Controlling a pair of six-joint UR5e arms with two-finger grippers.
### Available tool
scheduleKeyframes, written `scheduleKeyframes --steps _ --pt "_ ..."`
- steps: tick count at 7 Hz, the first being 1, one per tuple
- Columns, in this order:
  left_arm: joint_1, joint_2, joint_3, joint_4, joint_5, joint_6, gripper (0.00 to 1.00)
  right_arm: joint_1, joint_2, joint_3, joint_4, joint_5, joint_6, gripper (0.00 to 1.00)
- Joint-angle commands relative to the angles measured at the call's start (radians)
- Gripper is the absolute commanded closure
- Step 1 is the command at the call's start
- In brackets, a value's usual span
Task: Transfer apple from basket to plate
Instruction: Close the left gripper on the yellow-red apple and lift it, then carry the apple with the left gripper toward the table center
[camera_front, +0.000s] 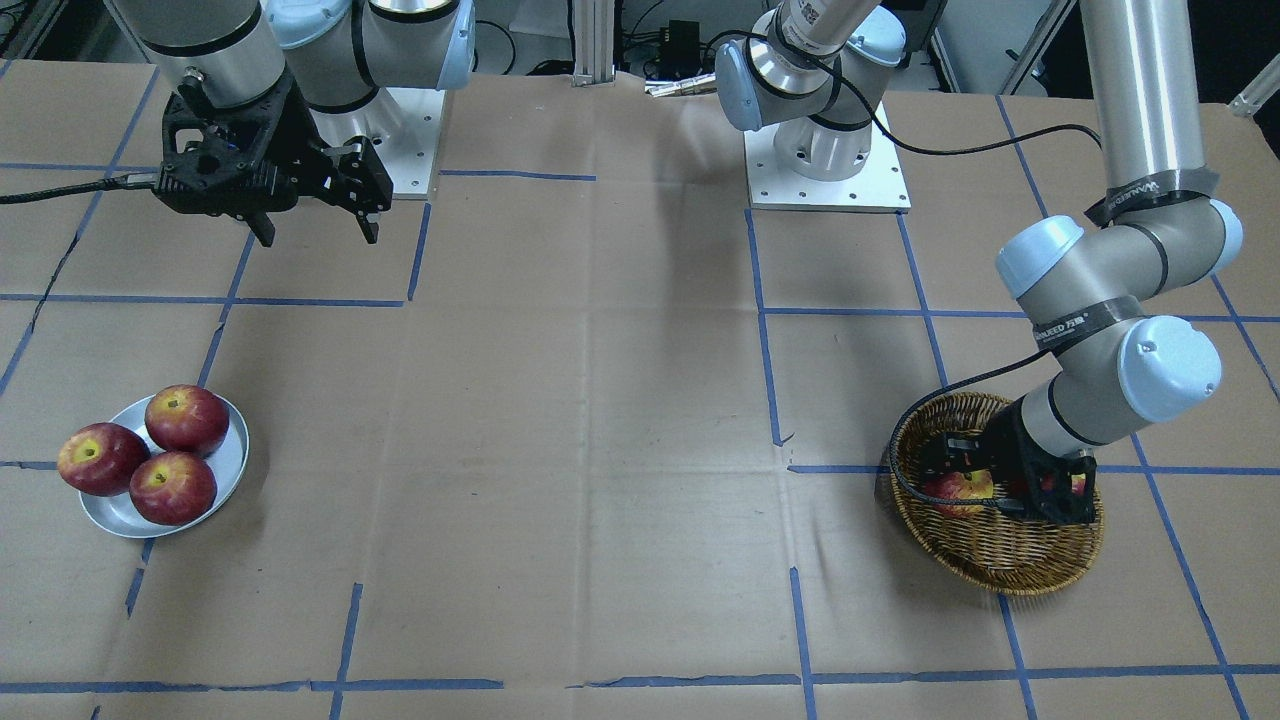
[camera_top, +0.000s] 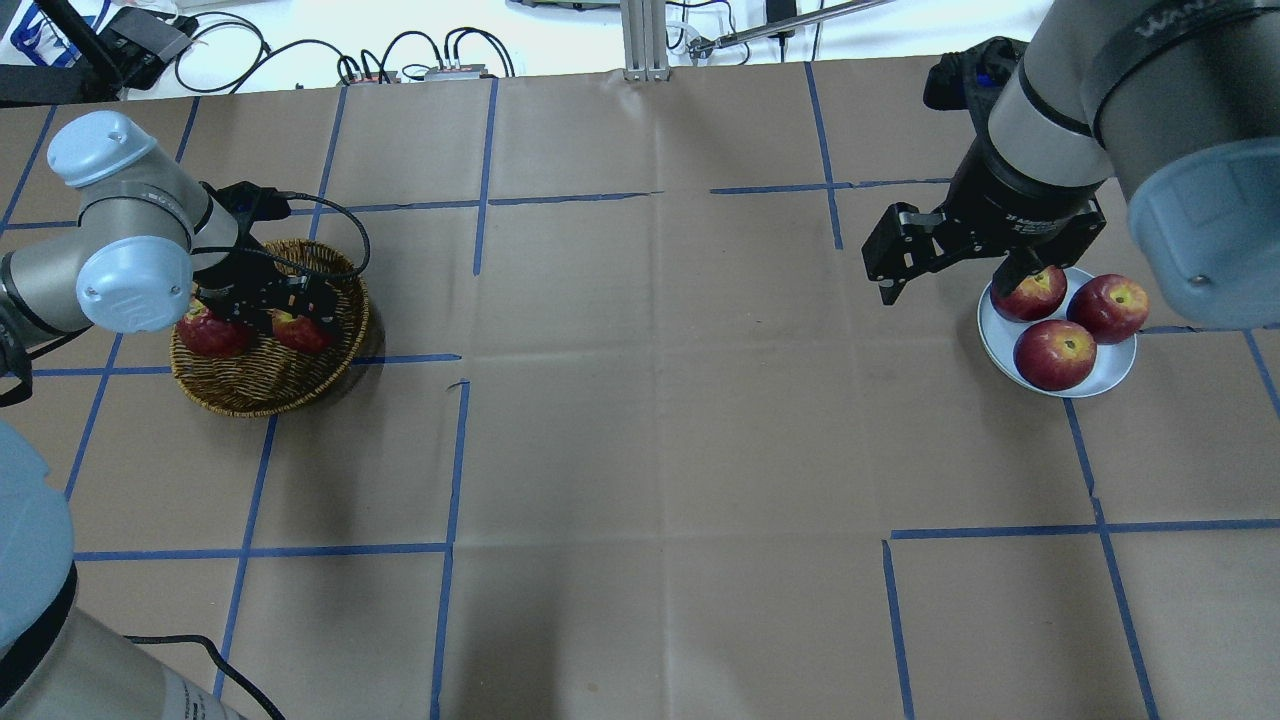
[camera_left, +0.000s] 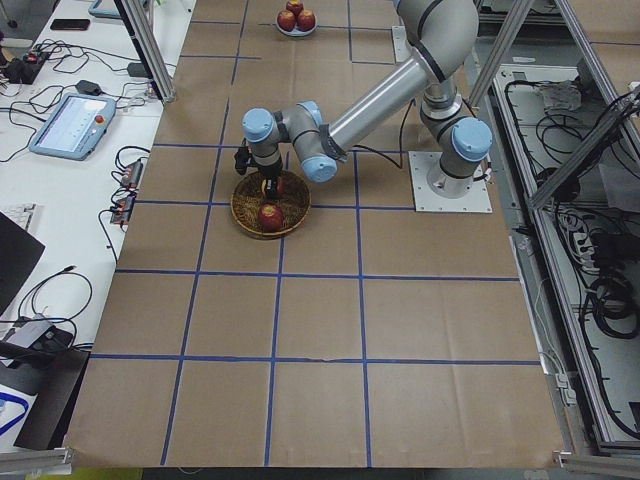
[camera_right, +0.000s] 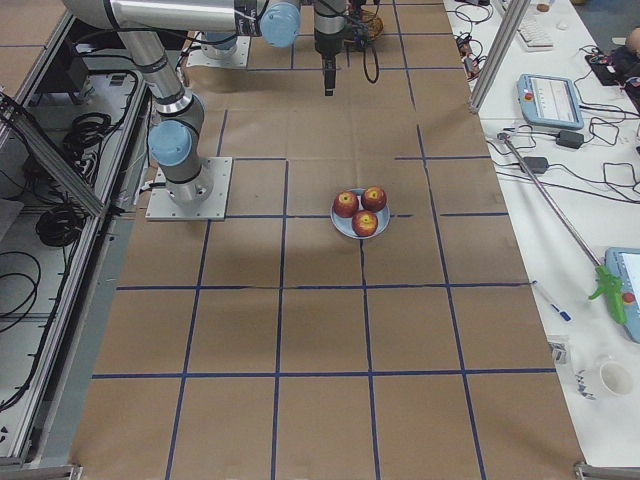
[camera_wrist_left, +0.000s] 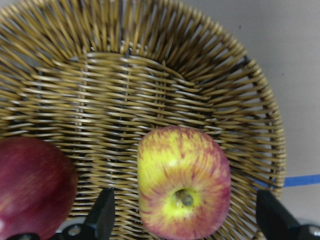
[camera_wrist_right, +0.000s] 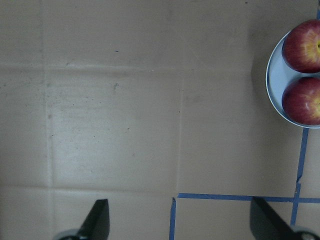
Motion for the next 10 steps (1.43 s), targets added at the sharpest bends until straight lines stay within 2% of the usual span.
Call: scheduleKeyframes --steps 1,3,4,5,6,7,9,10 --pt "0.001 0.006 0.021 0.002 -0.001 -0.001 0.67 0.0 0.0 0.0 0.0 0.0 0.0 0.0" --pt "-0.016 0.099 0.063 -0.014 0.008 -0.001 0.69 0.0 0.0 0.0 0.0 0.0 0.0 0.0" --pt "-0.08 0.157 0.053 -0.049 0.011 -0.003 0.65 0.0 0.0 0.0 0.0 0.0 0.0 0.0" --pt "-0.179 0.183 0.045 -0.058 0.014 -0.006 0.65 0.0 0.0 0.0 0.0 0.0 -0.002 0.0" --pt "-0.284 0.202 0.027 -0.058 0.022 -0.121 0.65 0.0 0.0 0.0 0.0 0.0 -0.002 0.0" --pt "-0.399 0.202 0.015 -0.064 0.025 -0.302 0.65 0.0 0.0 0.0 0.0 0.0 -0.002 0.0" --pt "-0.627 0.161 0.013 -0.052 0.022 -0.385 0.65 0.0 0.002 0.0 0.0 0.0 -0.002 0.0" --pt "-0.704 0.101 0.031 -0.028 0.02 -0.426 0.65 0.0 0.0 0.0 0.0 0.0 -0.003 0.0"
